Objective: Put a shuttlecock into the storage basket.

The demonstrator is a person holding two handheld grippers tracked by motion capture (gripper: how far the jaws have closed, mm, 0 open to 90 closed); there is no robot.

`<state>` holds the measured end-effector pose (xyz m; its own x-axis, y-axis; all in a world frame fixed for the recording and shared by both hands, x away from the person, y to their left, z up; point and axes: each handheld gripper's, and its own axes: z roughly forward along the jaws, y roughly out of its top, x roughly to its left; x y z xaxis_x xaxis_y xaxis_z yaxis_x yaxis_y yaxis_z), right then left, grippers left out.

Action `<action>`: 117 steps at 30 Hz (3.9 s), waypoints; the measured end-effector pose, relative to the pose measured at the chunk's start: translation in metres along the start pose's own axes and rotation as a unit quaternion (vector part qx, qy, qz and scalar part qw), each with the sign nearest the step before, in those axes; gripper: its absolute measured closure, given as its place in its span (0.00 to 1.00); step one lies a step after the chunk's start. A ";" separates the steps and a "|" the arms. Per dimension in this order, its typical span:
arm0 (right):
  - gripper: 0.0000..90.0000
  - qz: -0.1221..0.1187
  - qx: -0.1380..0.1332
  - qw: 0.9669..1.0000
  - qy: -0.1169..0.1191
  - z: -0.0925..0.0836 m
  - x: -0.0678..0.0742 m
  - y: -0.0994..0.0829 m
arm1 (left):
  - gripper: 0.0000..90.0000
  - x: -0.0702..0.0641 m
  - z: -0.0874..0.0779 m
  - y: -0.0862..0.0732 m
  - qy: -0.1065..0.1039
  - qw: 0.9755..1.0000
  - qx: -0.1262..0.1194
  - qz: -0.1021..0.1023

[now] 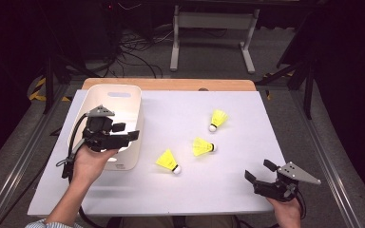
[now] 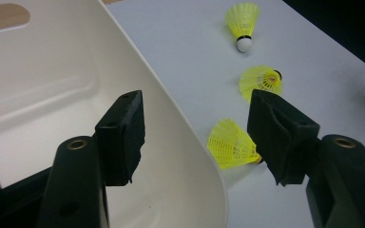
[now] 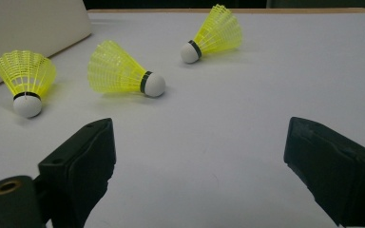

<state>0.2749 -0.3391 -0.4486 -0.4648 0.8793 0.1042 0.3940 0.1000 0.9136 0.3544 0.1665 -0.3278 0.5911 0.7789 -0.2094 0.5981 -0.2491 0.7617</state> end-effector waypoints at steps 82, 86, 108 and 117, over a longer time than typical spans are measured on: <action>0.13 -0.009 0.000 1.000 0.011 0.002 0.002 0.001 | 0.41 -0.072 0.080 0.007 -0.019 0.993 0.095 0.067; 0.13 -0.010 0.001 1.000 0.011 0.002 0.003 0.001 | 0.41 -0.074 0.083 0.006 -0.014 0.992 0.101 0.072; 0.13 -0.013 -0.002 1.000 0.010 0.001 0.004 0.001 | 0.38 -0.073 0.101 -0.003 0.001 0.990 0.131 0.056; 0.13 -0.021 0.000 1.000 0.009 0.002 0.006 0.002 | 0.38 -0.072 0.106 -0.008 0.008 0.988 0.144 0.049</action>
<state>0.2741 -0.3325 -0.4473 -0.4950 0.8659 0.0723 0.3740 0.1372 0.9172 0.3646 0.0510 -0.3841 0.6466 0.7512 -0.1326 0.6695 -0.4756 0.5706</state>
